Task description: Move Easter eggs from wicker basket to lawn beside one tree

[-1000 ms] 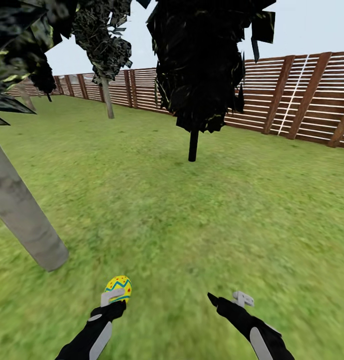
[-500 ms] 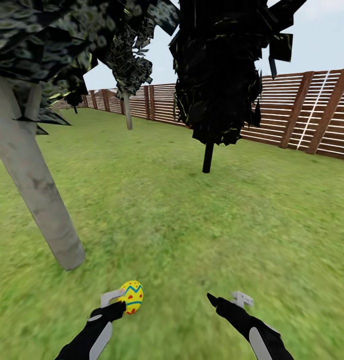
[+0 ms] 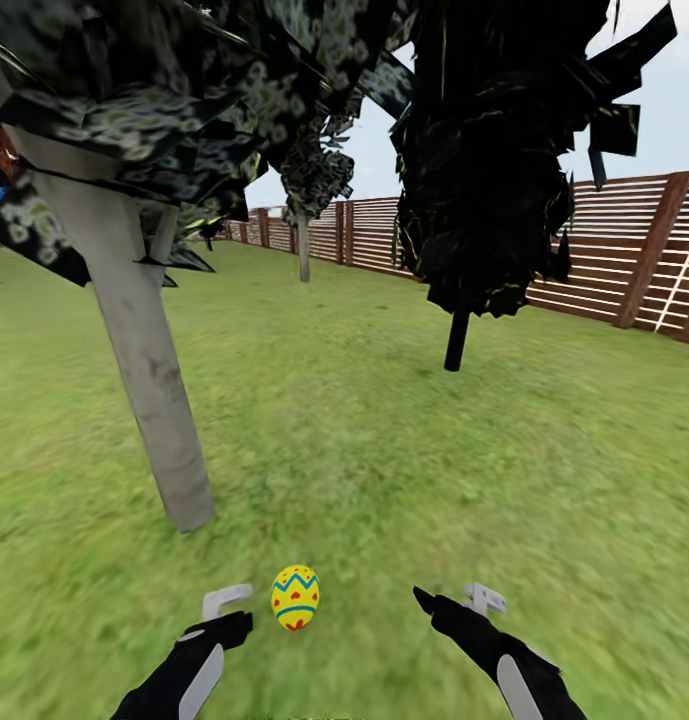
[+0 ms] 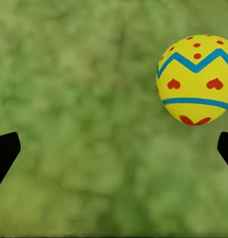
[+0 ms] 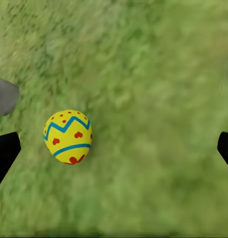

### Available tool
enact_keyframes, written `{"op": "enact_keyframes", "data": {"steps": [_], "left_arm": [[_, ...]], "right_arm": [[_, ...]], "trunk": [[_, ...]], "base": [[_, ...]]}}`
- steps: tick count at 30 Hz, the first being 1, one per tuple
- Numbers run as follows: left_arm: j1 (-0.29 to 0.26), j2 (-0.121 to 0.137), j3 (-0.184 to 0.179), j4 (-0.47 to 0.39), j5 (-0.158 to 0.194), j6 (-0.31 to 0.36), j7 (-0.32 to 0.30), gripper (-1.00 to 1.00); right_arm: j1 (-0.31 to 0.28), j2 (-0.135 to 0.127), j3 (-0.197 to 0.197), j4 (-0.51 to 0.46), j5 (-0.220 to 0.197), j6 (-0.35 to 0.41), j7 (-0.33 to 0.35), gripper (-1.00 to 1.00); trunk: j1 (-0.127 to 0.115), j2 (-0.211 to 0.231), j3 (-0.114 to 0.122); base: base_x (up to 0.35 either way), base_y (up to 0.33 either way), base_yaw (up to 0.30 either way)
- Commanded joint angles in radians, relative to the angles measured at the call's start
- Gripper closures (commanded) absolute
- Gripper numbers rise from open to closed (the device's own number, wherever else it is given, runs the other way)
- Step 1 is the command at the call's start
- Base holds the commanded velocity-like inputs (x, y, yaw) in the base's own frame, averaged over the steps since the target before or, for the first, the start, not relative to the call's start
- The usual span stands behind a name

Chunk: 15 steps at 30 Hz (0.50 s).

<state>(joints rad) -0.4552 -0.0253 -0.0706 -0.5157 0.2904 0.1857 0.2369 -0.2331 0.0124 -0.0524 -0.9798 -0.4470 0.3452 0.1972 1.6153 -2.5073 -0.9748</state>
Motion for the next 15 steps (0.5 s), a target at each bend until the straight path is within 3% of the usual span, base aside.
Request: {"op": "enact_keyframes", "data": {"steps": [1, 15], "left_arm": [[0.0, 0.001, -0.007, -0.002, 0.01, 0.004, 0.009, -1.0], [0.0, 0.0, -0.007, -0.001, 0.012, 0.005, 0.01, -1.0]], "right_arm": [[0.0, 0.001, -0.005, -0.001, -0.006, 0.008, 0.004, -1.0], [0.0, 0.003, 0.005, 0.004, -0.005, 0.007, 0.002, -1.0]], "trunk": [[-0.001, 0.0, 0.004], [-0.007, 0.003, 0.067]], "base": [[-0.141, 0.0, 0.276], [-0.028, 0.0, 0.276]]}}
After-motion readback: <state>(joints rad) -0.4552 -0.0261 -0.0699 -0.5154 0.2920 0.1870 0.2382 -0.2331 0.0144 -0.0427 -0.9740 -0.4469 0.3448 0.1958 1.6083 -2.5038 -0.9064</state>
